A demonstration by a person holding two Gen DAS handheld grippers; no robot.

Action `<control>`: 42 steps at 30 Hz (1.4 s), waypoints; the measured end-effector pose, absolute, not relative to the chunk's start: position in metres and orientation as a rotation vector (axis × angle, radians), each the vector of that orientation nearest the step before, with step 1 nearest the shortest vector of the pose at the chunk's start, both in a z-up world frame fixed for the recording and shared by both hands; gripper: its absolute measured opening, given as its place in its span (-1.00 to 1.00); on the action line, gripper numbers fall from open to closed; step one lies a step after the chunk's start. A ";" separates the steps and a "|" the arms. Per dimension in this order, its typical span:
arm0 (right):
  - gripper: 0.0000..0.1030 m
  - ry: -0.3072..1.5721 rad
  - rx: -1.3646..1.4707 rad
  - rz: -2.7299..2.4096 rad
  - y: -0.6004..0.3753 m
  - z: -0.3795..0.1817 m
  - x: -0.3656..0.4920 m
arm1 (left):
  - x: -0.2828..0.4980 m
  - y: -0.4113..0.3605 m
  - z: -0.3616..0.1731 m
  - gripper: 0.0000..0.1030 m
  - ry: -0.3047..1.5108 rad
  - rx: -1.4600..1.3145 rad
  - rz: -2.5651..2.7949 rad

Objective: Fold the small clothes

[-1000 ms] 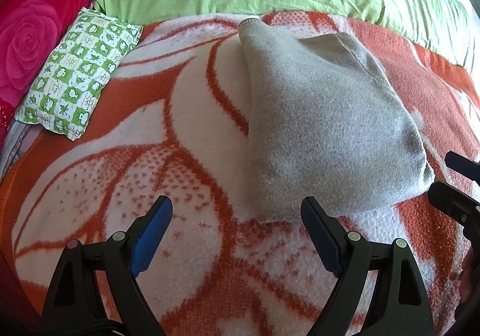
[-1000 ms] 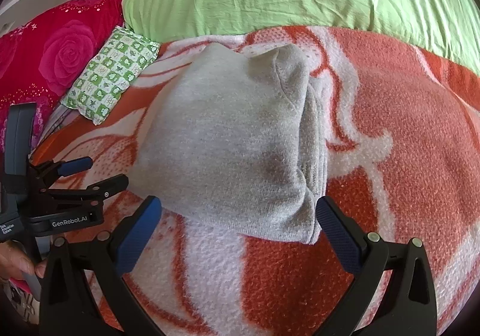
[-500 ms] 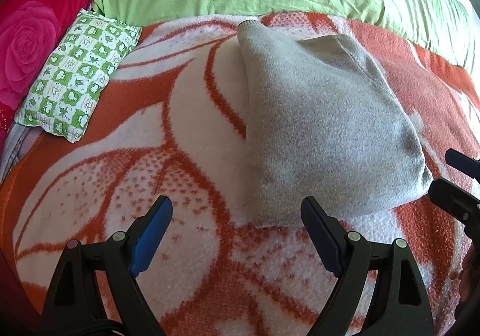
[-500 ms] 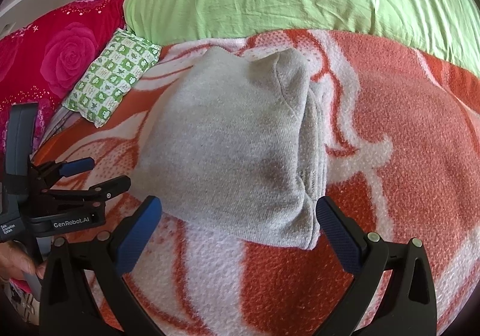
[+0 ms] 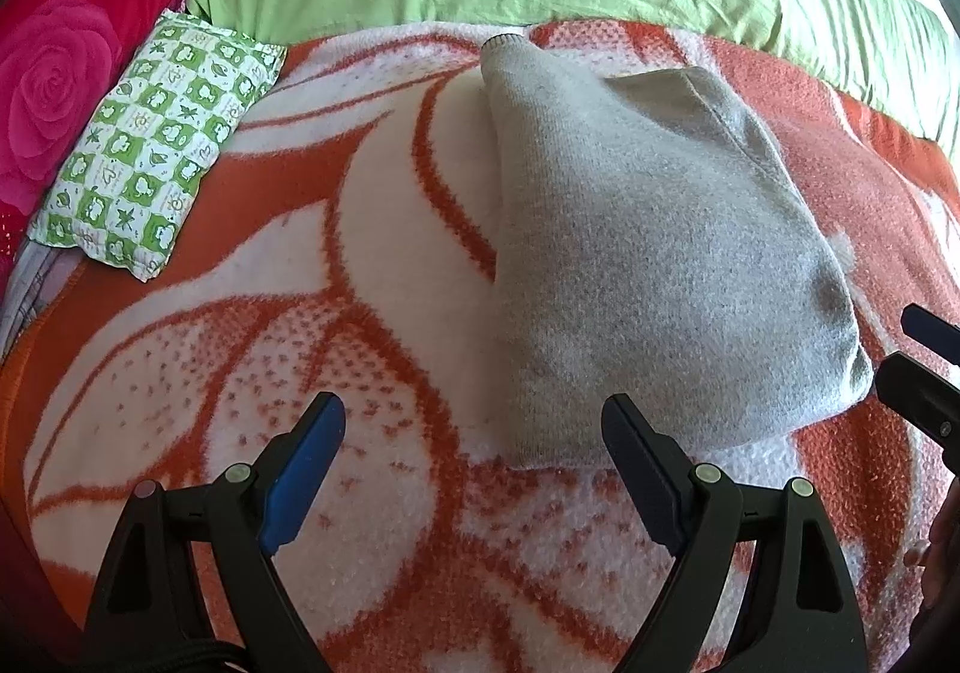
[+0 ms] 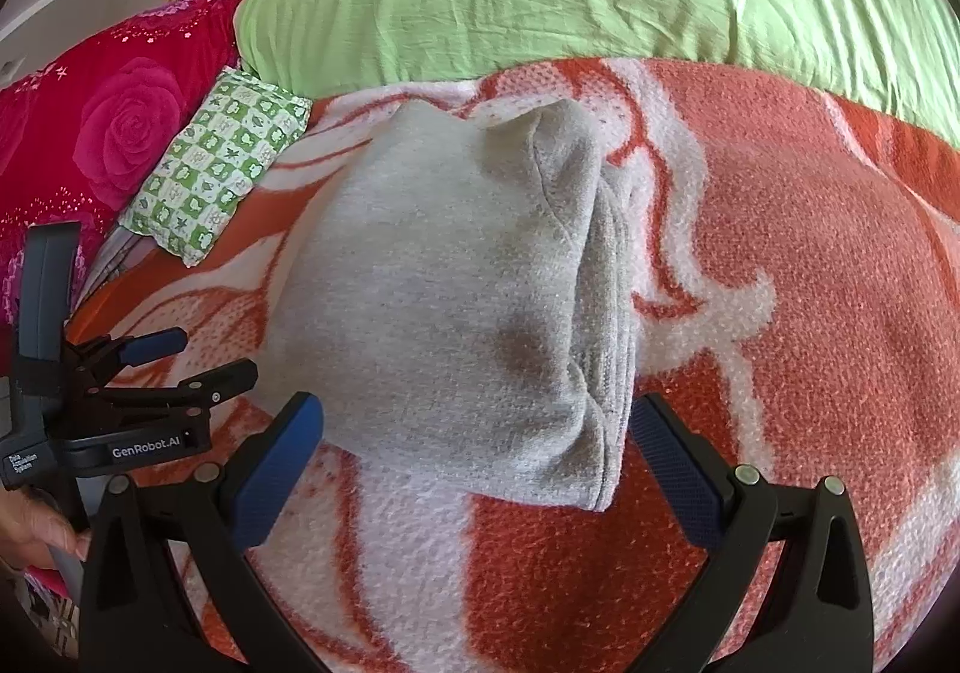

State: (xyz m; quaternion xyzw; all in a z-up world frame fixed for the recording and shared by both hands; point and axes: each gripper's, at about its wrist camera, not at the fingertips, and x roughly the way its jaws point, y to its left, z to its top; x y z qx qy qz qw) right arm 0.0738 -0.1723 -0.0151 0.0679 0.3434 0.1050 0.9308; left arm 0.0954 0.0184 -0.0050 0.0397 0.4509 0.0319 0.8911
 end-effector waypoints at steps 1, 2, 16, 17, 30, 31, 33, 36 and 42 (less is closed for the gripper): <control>0.99 0.703 0.141 0.215 -0.173 -0.015 0.074 | 0.096 0.018 -0.005 0.71 0.936 0.083 0.065; 0.99 0.703 0.141 0.214 -0.173 -0.015 0.074 | 0.096 0.018 -0.005 0.71 0.936 0.085 0.064; 0.99 0.707 0.154 0.213 -0.178 -0.013 0.074 | 0.099 0.011 -0.002 0.71 0.932 0.095 0.048; 0.99 0.707 0.155 0.213 -0.178 -0.013 0.074 | 0.100 0.011 -0.001 0.71 0.932 0.094 0.047; 0.99 0.713 0.151 0.211 -0.178 -0.013 0.076 | 0.103 0.015 -0.002 0.71 0.937 0.087 0.041; 0.99 0.715 0.151 0.210 -0.178 -0.013 0.076 | 0.104 0.016 -0.003 0.71 0.938 0.085 0.042; 0.99 0.714 0.149 0.213 -0.177 -0.013 0.078 | 0.103 0.017 -0.002 0.71 0.939 0.077 0.045; 0.99 0.714 0.142 0.217 -0.175 -0.012 0.081 | 0.103 0.020 -0.002 0.71 0.940 0.067 0.051; 0.99 0.721 0.132 0.223 -0.171 -0.011 0.085 | 0.102 0.026 -0.002 0.71 0.943 0.051 0.060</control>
